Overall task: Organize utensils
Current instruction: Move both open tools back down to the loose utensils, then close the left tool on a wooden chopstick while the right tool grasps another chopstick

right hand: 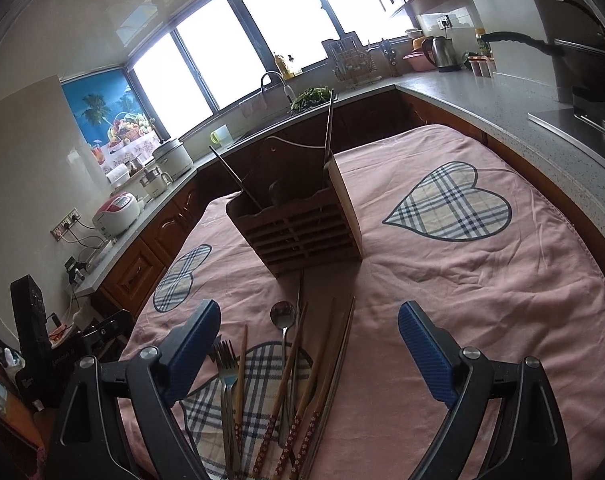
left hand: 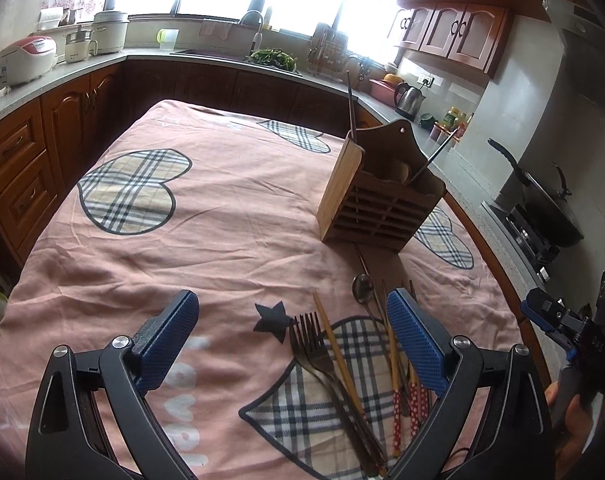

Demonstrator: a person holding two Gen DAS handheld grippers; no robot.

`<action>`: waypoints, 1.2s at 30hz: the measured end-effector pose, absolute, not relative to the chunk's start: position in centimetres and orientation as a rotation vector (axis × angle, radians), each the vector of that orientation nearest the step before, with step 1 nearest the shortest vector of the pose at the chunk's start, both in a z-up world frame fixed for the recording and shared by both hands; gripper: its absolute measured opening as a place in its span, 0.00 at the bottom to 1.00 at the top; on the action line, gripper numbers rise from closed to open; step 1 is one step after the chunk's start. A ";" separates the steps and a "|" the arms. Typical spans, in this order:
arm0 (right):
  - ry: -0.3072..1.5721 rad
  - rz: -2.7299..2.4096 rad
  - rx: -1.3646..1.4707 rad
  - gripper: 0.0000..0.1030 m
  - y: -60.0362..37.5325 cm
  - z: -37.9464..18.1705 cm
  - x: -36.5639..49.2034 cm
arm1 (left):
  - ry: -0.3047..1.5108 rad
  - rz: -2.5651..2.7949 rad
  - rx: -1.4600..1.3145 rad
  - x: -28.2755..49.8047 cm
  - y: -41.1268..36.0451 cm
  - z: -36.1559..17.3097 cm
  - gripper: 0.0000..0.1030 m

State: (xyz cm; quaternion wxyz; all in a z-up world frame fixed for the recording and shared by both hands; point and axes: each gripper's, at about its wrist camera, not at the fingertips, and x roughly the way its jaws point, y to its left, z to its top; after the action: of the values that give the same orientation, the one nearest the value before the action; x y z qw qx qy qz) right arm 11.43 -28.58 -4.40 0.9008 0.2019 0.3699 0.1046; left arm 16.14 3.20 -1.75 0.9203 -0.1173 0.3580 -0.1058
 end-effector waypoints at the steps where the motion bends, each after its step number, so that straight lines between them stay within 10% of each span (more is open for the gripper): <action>1: 0.772 0.216 0.415 0.89 -28.5 -4.6 11.2 | 0.742 -0.220 -0.238 16.0 3.1 -2.0 0.94; 18: 0.881 0.156 0.366 0.86 -28.2 -8.4 12.2 | 0.873 -0.259 -0.128 18.6 -0.1 -4.7 0.90; 23: 0.925 0.173 0.358 0.55 -27.6 -9.3 13.9 | 0.909 -0.273 -0.099 20.4 -1.0 -5.4 0.77; 36: 1.043 0.254 0.361 0.24 -24.6 -12.5 19.9 | 1.035 -0.325 -0.106 24.9 -2.3 -8.4 0.49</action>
State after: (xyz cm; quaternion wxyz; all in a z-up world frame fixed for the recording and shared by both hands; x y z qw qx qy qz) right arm 19.90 -24.56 -12.53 0.8440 0.1709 0.4940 0.1202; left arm 24.94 -2.35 -8.38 0.8551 -0.0503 0.4923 -0.1545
